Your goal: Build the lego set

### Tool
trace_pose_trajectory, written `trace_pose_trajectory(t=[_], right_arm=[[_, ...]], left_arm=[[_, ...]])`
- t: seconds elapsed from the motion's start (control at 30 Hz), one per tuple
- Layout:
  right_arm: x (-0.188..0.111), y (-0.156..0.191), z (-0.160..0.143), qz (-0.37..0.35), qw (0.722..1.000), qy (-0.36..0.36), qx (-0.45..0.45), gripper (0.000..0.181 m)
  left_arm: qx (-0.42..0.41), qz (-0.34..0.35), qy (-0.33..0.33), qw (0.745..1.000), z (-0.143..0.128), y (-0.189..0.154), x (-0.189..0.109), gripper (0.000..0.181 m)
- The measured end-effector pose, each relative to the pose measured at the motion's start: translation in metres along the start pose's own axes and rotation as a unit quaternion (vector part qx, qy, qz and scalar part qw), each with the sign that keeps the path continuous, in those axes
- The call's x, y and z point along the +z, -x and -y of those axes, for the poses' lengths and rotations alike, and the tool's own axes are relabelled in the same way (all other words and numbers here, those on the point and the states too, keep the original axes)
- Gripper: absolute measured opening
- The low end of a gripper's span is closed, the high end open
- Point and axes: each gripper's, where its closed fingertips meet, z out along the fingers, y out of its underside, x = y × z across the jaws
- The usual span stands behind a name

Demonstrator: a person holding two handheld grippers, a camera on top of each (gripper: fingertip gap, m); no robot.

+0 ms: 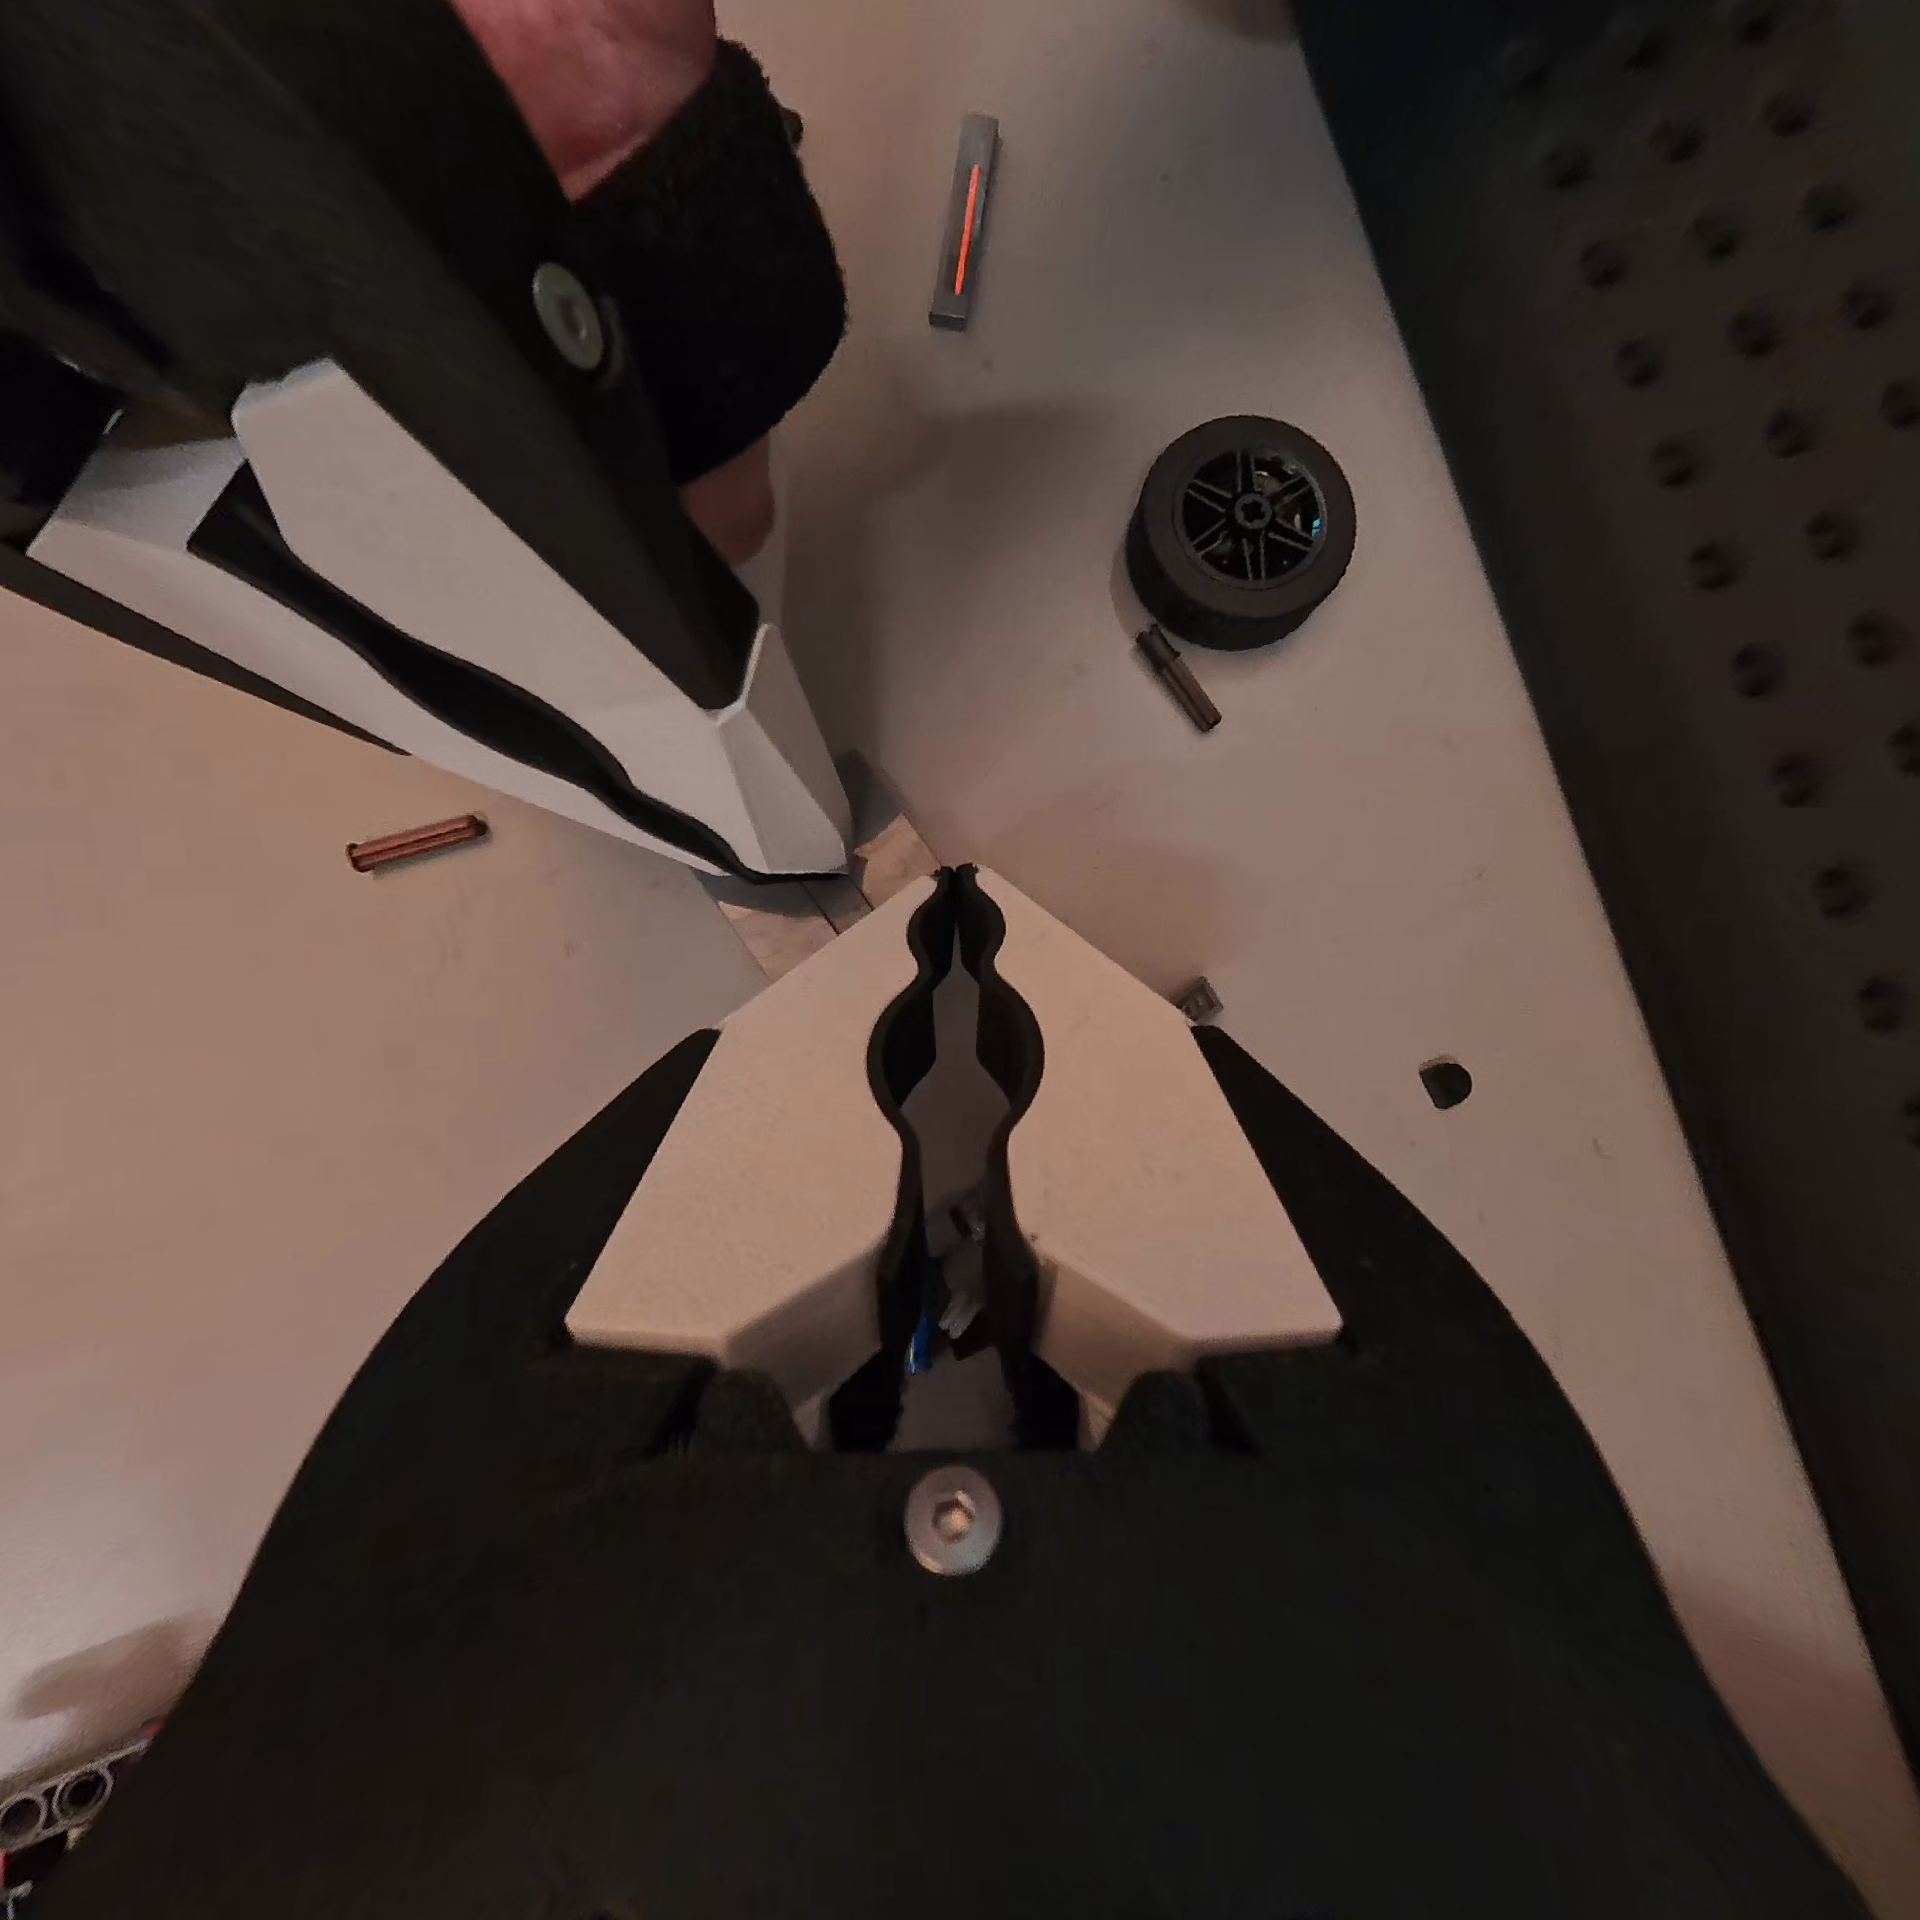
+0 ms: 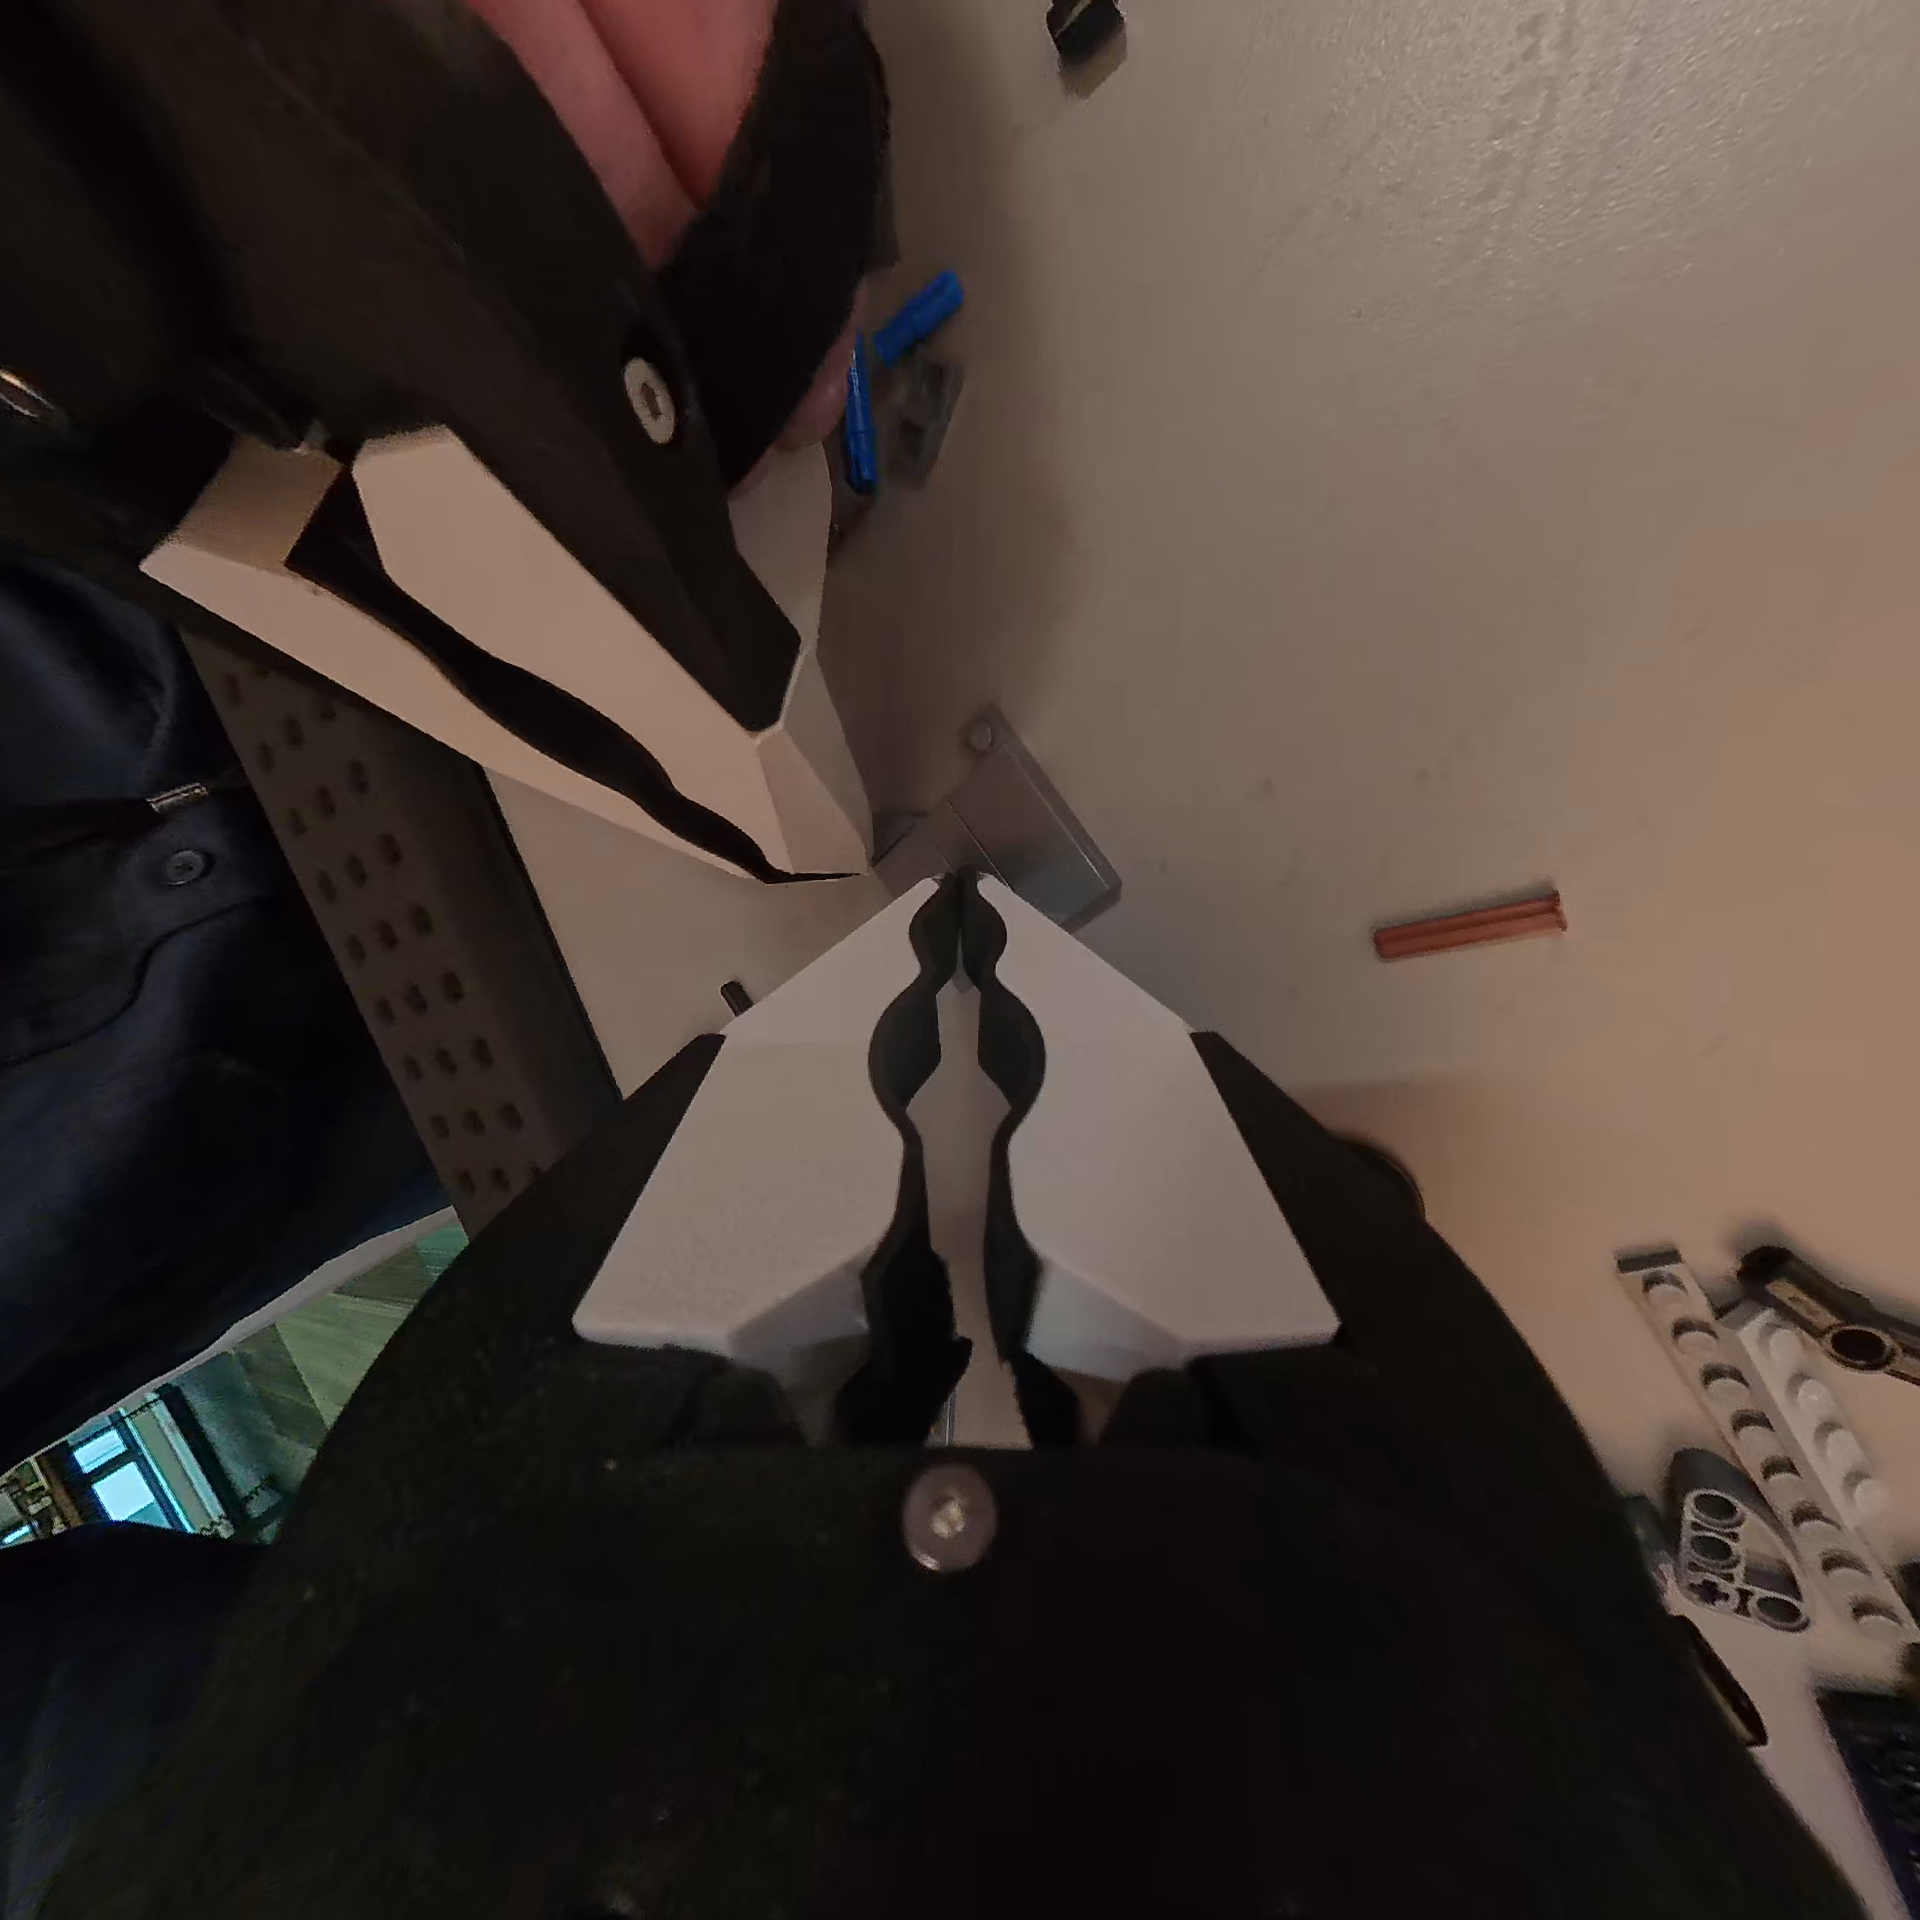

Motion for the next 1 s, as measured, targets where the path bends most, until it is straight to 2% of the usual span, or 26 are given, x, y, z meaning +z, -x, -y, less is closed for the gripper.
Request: trace_pose_trajectory(t=[0.6, 1.0], right_arm=[[-0.0002, -0.0001, 0.0002, 0.003, 1.0, -0.002, 0.002, 0.0], [-0.0004, 0.0001, 0.0004, 0.007, 1.0, -0.004, 0.002, 0.0]], left_arm=[[-0.019, -0.024, -0.023, 0.999, 0.0008, -0.0022, 0.002, 0.0], [-0.101, -0.096, -0.074, 0.987, 0.0007, -0.0023, 0.0, 0.0]])
